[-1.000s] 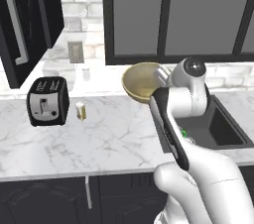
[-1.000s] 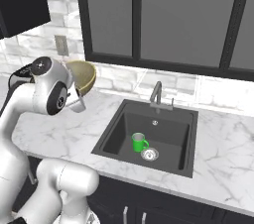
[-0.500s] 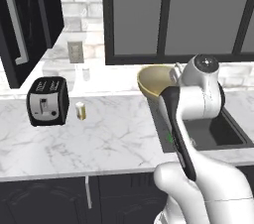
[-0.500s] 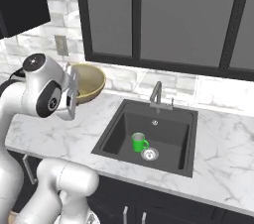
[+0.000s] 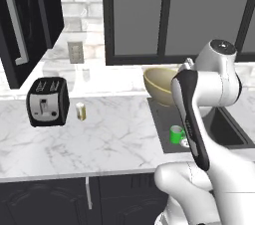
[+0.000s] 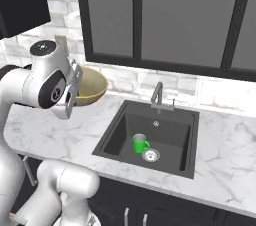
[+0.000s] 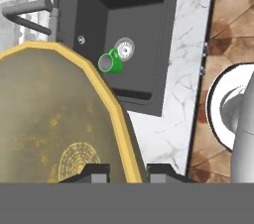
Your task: Pick the mug and place it in the sink. Pick the bowl and place it in the open cabinet and then close the cabinet.
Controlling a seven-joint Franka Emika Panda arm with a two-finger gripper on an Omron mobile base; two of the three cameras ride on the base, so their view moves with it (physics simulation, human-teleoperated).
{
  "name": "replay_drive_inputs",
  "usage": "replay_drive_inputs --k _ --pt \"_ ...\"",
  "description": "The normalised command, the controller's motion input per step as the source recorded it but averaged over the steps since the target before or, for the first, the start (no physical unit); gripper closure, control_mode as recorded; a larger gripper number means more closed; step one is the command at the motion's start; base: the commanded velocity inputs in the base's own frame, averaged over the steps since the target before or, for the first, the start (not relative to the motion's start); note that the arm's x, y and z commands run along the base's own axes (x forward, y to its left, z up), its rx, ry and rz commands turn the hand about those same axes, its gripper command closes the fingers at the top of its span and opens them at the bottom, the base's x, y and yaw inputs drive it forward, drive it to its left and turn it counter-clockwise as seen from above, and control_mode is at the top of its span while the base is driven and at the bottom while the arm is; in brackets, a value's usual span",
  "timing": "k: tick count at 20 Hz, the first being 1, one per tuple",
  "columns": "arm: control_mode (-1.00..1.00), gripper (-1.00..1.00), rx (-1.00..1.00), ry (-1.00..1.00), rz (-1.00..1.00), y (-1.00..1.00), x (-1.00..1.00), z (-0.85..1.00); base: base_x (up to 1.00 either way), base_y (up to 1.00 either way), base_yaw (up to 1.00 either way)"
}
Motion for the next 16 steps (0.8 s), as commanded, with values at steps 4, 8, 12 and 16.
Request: replay_drive_inputs --k 4,8,12,16 --pt "-1.0 1.0 0.0 0.01 0.01 0.0 -0.33 0.31 0.0 0.0 0.0" --pt "-1.0 1.0 0.0 -0.01 0.08 0.0 -0.36 0.12 0.0 0.0 0.0" --pt "-1.0 1.0 0.0 -0.07 0.11 0.0 -0.34 0.03 0.0 0.0 0.0" --pt "-1.0 1.0 0.0 -0.09 0.09 0.0 -0.43 0.0 0.0 0.0 0.0"
